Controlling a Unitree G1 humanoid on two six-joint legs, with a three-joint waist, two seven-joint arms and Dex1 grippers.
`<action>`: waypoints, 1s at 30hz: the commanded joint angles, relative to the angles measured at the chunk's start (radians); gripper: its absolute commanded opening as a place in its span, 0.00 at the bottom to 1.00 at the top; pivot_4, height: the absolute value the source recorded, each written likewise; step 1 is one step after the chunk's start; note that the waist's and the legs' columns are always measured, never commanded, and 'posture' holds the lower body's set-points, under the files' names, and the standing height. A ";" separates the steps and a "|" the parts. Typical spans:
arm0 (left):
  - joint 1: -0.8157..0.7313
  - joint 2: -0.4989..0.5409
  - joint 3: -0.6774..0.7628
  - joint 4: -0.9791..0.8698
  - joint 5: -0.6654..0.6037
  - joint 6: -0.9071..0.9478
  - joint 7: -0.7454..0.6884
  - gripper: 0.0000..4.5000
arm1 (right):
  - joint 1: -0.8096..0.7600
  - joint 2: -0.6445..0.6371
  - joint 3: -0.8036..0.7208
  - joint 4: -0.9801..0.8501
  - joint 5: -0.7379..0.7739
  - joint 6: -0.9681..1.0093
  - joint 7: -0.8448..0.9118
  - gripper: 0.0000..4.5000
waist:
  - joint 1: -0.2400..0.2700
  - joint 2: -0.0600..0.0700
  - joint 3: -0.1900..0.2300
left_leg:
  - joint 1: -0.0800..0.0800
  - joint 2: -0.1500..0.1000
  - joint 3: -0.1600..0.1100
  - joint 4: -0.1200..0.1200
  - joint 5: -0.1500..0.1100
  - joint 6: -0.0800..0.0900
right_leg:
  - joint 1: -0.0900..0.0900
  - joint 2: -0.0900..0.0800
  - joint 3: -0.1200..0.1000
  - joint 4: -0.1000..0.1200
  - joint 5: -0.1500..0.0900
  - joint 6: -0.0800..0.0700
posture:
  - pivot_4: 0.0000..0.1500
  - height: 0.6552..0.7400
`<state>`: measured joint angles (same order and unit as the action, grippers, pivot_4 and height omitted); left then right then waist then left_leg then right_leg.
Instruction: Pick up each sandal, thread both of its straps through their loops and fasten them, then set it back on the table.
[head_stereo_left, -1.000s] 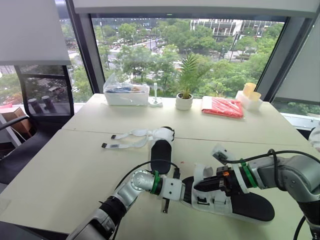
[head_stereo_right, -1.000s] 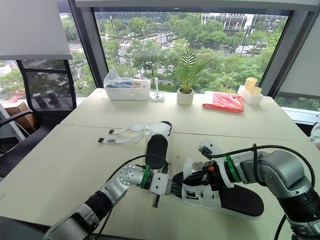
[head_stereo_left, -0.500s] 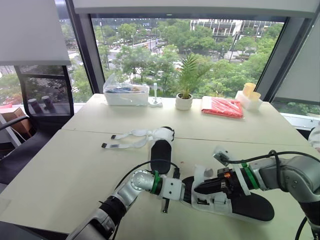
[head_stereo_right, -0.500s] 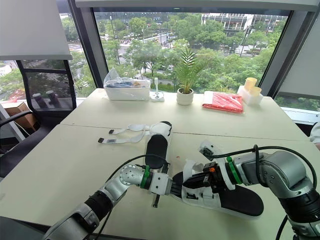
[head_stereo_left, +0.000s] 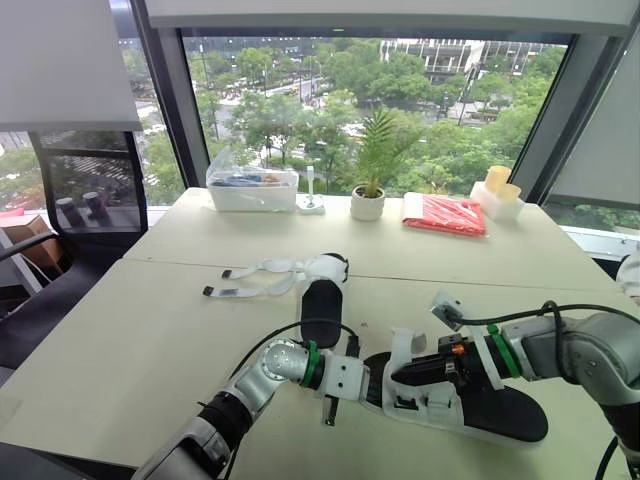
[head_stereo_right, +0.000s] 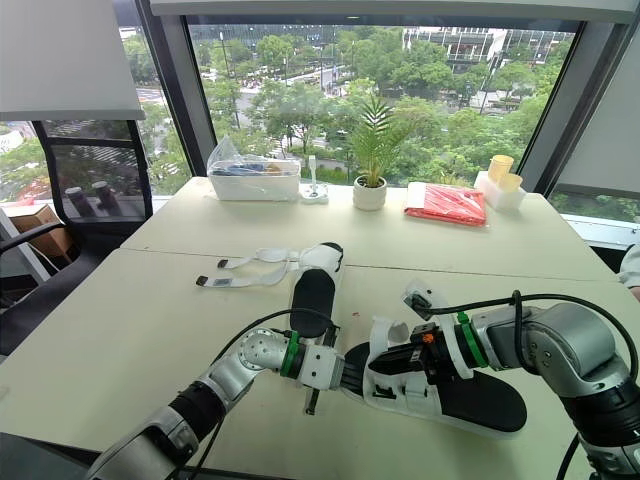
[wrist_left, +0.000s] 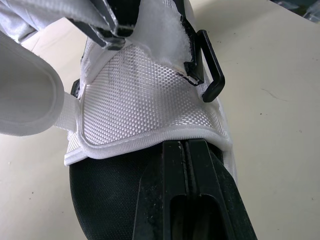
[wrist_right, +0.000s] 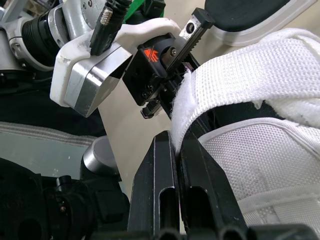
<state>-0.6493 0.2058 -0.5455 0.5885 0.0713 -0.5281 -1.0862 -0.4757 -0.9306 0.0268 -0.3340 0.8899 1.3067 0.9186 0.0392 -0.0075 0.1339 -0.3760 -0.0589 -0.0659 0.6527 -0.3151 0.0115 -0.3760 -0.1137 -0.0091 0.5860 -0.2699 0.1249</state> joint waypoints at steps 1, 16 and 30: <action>0.051 0.042 -0.064 0.093 0.097 0.062 -0.038 0.00 | 0.012 -0.021 0.021 0.013 -0.030 -0.026 0.017 0.01 | 0.000 0.000 0.000 | 0.000 0.000 0.000 0.000 0.000 0.000 | 0.000 0.000 0.000 0.000 0.000 0.000 | 1.00 0.97; 0.057 0.048 -0.062 0.089 0.097 0.064 -0.036 0.00 | -0.012 -0.078 0.161 0.047 -0.168 -0.157 0.157 0.01 | 0.000 0.000 0.000 | 0.000 0.000 0.000 0.001 0.000 -0.001 | -0.001 0.000 0.000 0.002 0.000 0.000 | 1.00 0.97; 0.071 0.044 -0.067 0.085 0.098 0.061 -0.031 0.00 | 0.135 -0.079 -0.007 -0.162 -0.073 -0.088 0.068 0.13 | 0.001 -0.001 -0.001 | 0.000 0.000 0.000 0.001 0.002 -0.004 | -0.001 0.000 0.000 0.003 0.000 0.000 | 1.00 0.97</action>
<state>-0.6377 0.2078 -0.5441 0.5821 0.0712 -0.5280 -1.0798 -0.3506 -0.9989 0.0756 -0.4401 0.7718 1.1955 0.9983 0.0405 -0.0081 0.1332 -0.3756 -0.0592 -0.0660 0.6534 -0.3129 0.0076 -0.3768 -0.1136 -0.0092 0.5894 -0.2698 0.1251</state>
